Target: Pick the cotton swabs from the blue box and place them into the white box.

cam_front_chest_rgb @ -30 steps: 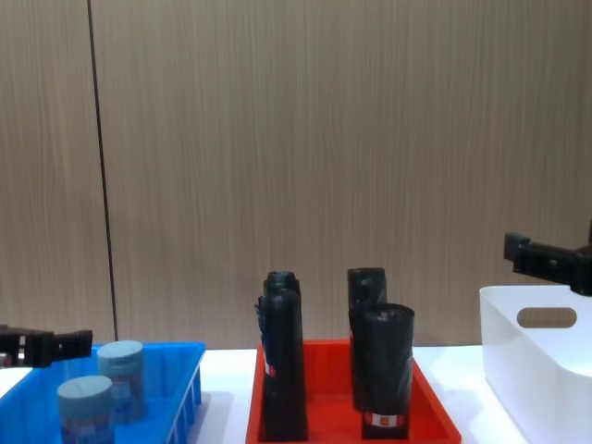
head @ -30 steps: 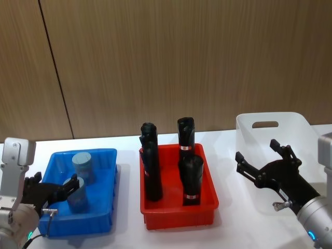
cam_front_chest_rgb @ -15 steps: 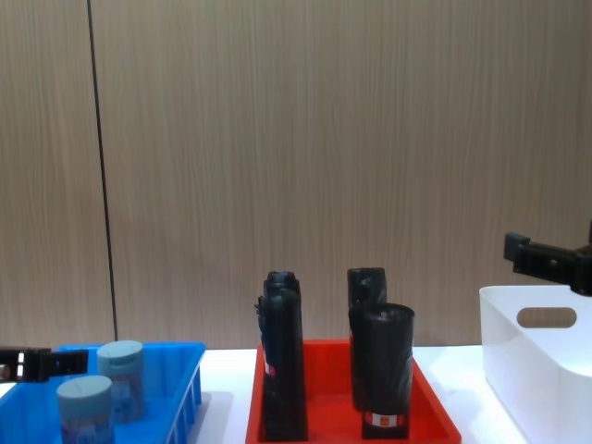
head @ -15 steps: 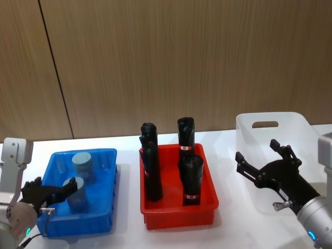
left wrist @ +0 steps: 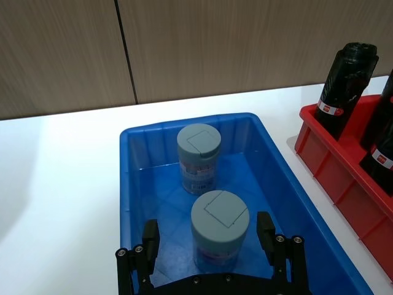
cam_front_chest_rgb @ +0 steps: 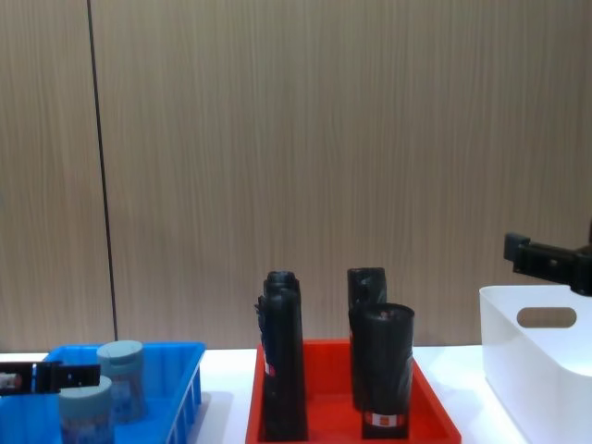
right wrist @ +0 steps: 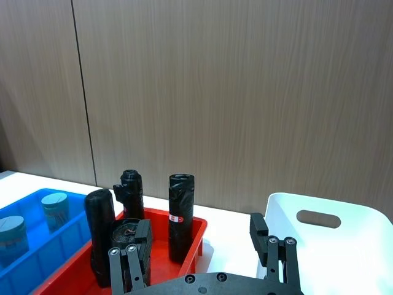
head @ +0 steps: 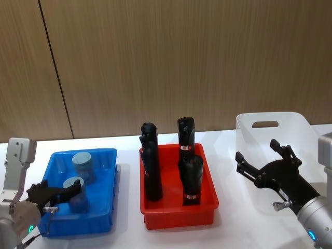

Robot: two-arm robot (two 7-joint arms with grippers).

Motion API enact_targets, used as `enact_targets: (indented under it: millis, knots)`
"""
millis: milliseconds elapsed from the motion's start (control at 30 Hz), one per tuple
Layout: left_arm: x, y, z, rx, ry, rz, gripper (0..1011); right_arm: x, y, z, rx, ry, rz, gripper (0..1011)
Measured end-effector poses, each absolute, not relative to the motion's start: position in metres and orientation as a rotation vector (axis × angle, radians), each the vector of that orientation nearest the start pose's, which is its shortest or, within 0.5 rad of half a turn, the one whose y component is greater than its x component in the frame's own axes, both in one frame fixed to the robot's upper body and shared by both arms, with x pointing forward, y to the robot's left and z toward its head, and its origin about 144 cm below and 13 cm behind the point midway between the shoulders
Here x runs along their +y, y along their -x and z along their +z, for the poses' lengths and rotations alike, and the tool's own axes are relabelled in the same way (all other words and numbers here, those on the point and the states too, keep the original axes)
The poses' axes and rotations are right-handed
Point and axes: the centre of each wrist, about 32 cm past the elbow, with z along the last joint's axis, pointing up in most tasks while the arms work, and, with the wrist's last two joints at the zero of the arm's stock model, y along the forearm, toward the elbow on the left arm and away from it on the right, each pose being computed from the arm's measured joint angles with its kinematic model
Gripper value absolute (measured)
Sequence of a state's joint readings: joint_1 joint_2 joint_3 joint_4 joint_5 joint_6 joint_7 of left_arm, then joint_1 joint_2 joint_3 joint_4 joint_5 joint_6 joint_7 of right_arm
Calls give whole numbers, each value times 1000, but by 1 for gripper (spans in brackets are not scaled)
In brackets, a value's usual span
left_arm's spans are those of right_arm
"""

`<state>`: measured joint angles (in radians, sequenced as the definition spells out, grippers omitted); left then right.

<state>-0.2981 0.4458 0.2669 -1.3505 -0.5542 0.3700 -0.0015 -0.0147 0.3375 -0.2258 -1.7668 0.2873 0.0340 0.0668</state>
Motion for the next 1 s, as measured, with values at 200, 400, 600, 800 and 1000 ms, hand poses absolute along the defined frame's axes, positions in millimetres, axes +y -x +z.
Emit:
enact_targets:
  millis: [200,400,600,800,1000]
  knots:
    - [312,-538,1172,349,-287,1390,1004,-237,-443,1189,-75,-26,-1229,1002]
    - [313,-543,1167,369,-300,1383,1004,-237,-443,1189,-75,-26,-1229,1002]
    - [314,-549,1164,379,-312,1371,1004,-237,-443,1189,-75,-26,-1229,1002]
    - [315,-554,1163,385,-321,1359,1004,-237,-443,1189,-75,-26,-1229,1002]
    - [315,-560,1161,386,-330,1341,1004,-237,-443,1189,-75,-26,-1229,1002]
